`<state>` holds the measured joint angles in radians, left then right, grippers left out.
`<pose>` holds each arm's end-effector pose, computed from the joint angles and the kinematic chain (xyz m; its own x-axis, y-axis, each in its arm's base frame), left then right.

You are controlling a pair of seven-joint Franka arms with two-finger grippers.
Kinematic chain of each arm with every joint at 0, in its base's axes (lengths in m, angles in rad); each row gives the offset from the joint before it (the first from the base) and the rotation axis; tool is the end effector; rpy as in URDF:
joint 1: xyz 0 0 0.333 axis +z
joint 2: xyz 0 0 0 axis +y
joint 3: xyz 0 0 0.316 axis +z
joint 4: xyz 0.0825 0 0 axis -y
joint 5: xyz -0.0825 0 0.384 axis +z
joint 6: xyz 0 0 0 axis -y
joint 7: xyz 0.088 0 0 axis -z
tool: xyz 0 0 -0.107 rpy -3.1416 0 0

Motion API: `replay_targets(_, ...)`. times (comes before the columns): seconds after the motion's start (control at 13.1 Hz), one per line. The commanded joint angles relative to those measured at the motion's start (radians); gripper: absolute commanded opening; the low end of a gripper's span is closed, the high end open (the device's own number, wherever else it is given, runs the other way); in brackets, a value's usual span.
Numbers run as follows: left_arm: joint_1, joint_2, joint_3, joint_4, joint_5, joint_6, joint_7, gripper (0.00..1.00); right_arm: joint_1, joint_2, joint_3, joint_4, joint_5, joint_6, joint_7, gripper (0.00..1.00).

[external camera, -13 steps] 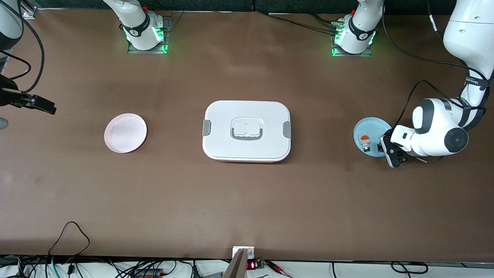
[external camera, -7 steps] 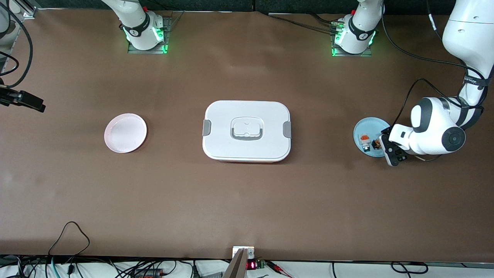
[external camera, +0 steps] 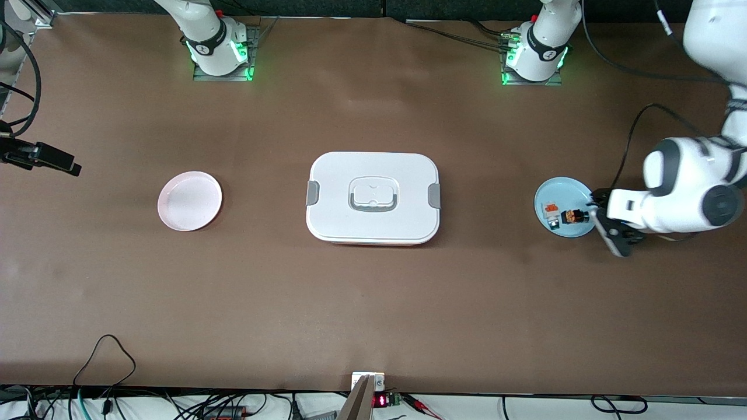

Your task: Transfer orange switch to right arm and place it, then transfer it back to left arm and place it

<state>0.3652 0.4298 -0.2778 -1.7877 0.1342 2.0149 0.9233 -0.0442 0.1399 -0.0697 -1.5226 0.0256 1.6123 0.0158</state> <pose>0.6238 0.0748 0.3067 0.6187 -0.7786 -0.1051 -0.7643 -0.6274 0.1489 0.5949 -0.0627 0.5703 0.9902 -0.1301 -0.0501 -0.1309 -0.9913 -0.0150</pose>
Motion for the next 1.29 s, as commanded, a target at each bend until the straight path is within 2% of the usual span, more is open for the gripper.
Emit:
replay_targets(0.0, -0.002, -0.095, -0.029, 0.025, -0.042, -0.06, -0.249, 1.0, -0.016, -0.022, 0.011, -0.024, 0.005, -0.009, -0.022, 1.0)
replay_targets(0.23, -0.005, -0.172, -0.046, 0.043, -0.16, -0.108, -0.576, 1.0, -0.008, -0.083, 0.013, -0.072, -0.042, 0.004, -0.007, 1.0)
replay_targets(0.46, -0.008, -0.172, -0.064, 0.193, -0.205, -0.266, -0.845, 1.0, -0.006, -0.123, 0.018, -0.132, -0.044, 0.055, -0.007, 1.0)
replay_targets(0.69, -0.009, -0.172, -0.067, 0.296, -0.242, -0.364, -1.104, 1.0, -0.011, -0.123, 0.019, -0.12, -0.033, 0.041, -0.025, 1.0)
replay_targets(0.84, -0.009, -0.174, -0.084, 0.379, -0.228, -0.445, -1.118, 1.0, -0.006, -0.117, 0.022, -0.116, -0.027, 0.041, -0.023, 1.0)
replay_targets(0.99, -0.008, -0.177, -0.09, 0.448, -0.226, -0.467, -1.11, 1.0, -0.008, -0.12, 0.021, -0.114, -0.027, 0.04, -0.014, 1.0)
replay_targets(1.07, -0.009, -0.181, -0.071, 0.468, -0.231, -0.469, -1.077, 1.0, -0.006, -0.123, 0.022, -0.111, -0.027, 0.034, -0.008, 1.0)
replay_targets(1.22, -0.08, -0.258, -0.034, 0.423, -0.206, -0.444, -0.997, 1.0, -0.006, -0.123, 0.024, -0.111, -0.027, 0.024, -0.008, 1.0)
